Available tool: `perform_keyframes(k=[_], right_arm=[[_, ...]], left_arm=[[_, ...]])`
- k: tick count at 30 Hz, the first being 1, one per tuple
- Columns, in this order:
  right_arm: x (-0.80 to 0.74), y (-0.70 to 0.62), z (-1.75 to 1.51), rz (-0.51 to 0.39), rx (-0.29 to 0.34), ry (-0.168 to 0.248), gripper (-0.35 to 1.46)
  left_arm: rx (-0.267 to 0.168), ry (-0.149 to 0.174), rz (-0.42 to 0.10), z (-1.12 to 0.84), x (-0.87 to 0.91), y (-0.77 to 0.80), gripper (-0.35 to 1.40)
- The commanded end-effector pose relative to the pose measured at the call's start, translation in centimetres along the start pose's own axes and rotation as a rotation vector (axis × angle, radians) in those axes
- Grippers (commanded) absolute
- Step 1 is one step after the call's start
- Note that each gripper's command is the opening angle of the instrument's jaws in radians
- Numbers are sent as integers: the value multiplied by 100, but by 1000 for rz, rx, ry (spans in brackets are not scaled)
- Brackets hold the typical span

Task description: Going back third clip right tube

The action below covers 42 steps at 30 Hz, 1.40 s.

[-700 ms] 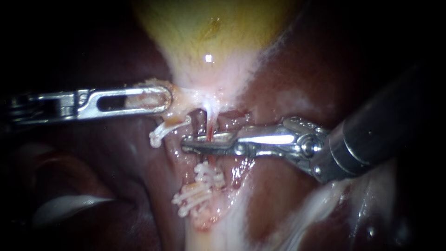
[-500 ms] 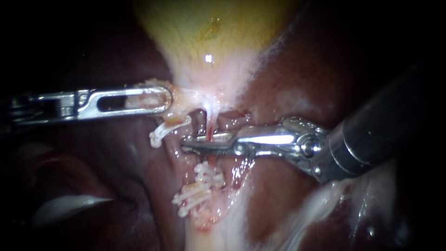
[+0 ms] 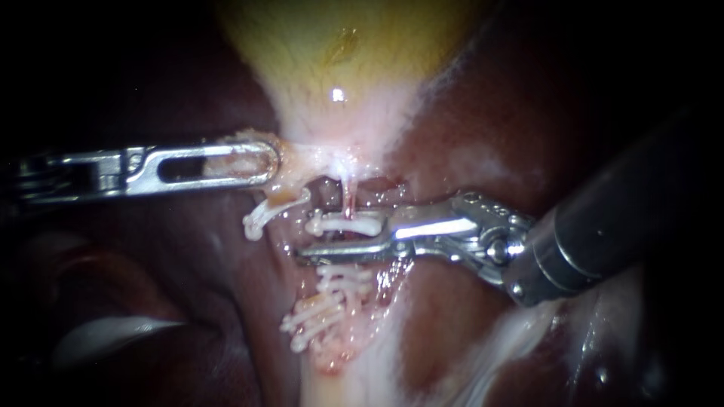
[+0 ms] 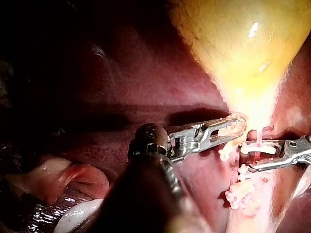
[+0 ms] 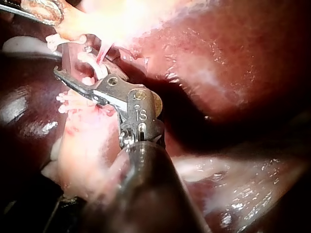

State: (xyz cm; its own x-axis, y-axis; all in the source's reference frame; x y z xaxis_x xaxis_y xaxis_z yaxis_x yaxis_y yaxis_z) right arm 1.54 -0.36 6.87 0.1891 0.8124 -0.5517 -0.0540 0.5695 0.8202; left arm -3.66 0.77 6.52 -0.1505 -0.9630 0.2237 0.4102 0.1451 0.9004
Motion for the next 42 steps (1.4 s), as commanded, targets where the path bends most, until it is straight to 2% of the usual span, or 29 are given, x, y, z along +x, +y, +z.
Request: perform_keyframes(k=[1, 8, 12, 18, 23, 31, 37, 42], right_arm=[[-3, 2, -1, -12, -2, -1, 50], [-13, 20, -9, -113, -18, -3, 50], [-14, 21, -19, -148, -20, -5, 50], [-16, 17, -34, -203, -11, -10, 50], [-17, 10, -59, -320, 4, -17, 50], [5, -2, -116, -491, 33, -24, 50], [14, -13, -139, -549, 48, -26, 50], [14, -15, -148, -566, 54, -27, 50]], left_arm=[[1, 1, 0, 0, 0, -1, -35], [1, 0, 0, -1, 0, -1, -35], [1, 0, 6, 0, 1, -1, -35], [3, 2, 6, -1, 1, -1, -35], [4, 2, 6, -2, 1, -2, -35], [4, 2, 6, -2, 1, -2, -35], [4, 2, 6, -1, 1, -2, -35], [4, 2, 6, -1, 1, -1, -35]])
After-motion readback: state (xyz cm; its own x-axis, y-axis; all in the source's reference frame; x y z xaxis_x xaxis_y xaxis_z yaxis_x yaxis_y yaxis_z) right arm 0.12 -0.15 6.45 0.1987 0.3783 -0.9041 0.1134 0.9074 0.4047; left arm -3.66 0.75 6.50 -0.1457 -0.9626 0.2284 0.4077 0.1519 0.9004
